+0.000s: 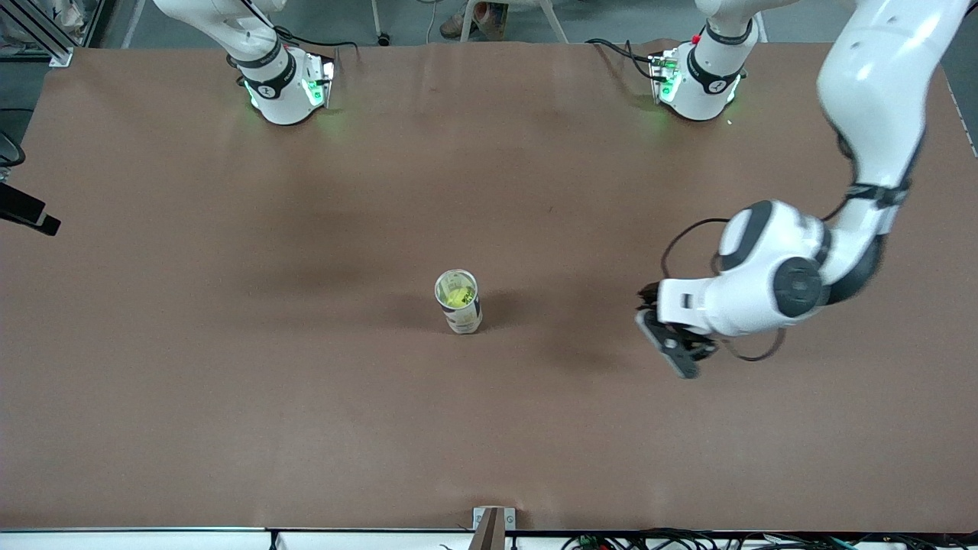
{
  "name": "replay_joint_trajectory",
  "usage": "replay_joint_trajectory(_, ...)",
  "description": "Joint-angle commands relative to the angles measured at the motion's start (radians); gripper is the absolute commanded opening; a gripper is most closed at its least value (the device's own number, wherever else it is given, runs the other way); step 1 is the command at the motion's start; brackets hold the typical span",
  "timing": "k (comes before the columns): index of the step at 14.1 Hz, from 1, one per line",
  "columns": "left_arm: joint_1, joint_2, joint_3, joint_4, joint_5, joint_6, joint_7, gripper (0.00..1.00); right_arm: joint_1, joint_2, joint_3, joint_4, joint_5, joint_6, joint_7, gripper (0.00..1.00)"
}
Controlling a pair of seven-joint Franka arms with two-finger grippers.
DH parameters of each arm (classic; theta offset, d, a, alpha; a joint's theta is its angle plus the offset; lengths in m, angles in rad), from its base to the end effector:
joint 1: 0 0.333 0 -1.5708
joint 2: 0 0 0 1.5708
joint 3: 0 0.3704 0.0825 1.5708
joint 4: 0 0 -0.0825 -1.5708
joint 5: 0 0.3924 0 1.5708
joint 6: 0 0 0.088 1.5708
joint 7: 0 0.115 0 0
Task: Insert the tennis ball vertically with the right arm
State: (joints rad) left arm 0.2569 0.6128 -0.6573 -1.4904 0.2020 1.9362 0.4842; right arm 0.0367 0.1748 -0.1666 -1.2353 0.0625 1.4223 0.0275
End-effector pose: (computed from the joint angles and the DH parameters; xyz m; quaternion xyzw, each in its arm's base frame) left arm 0.7036 -0.1791 0.3998 0.9015 -0.4236 -0.0157 0.0878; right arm 0.6057 -0.0585 0.7150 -0.9972 0.0724 -0.0080 0.0161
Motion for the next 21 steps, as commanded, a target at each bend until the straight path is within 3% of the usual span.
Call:
replay_joint_trajectory(1, 0.008, -0.042, 0.031, 0.113, -0.01, -0.188, -0.112, 1.0, -0.14, -0.066, 0.168, -0.079, -0.05, 0.049, -0.006, 1.0)
replay_joint_trajectory(3, 0.047, -0.083, 0.035, 0.157, 0.002, -0.275, -0.182, 1.0, -0.173, -0.093, 0.194, -0.139, -0.053, 0.101, -0.015, 1.0)
replay_joint_trajectory(6, 0.071, -0.128, 0.053, 0.237, -0.006, -0.406, -0.271, 1.0, -0.156, -0.103, 0.165, -0.19, -0.056, 0.136, -0.021, 1.0)
replay_joint_trajectory(10, 0.064, -0.223, 0.053, 0.242, -0.004, -0.439, -0.45, 1.0, -0.129, -0.133, 0.137, -0.233, -0.075, 0.168, -0.063, 1.0)
replay_joint_trajectory(14, 0.041, -0.304, 0.065, 0.237, -0.006, -0.47, -0.478, 1.0, -0.129, -0.152, 0.139, -0.253, -0.075, 0.165, -0.072, 1.0)
replay_joint_trajectory(17, -0.099, -0.364, 0.269, 0.219, -0.016, -0.47, -0.475, 1.0, -0.129, -0.224, 0.139, -0.381, -0.076, 0.237, -0.073, 1.0)
replay_joint_trajectory(19, -0.157, -0.402, 0.349, 0.21, -0.03, -0.47, -0.48, 1.0, -0.127, -0.267, 0.141, -0.452, -0.078, 0.267, -0.074, 1.0)
replay_joint_trajectory(21, -0.23, -0.493, 0.454, 0.114, -0.058, -0.459, -0.477, 1.0, -0.126, -0.278, 0.144, -0.457, -0.078, 0.262, -0.074, 1.0)
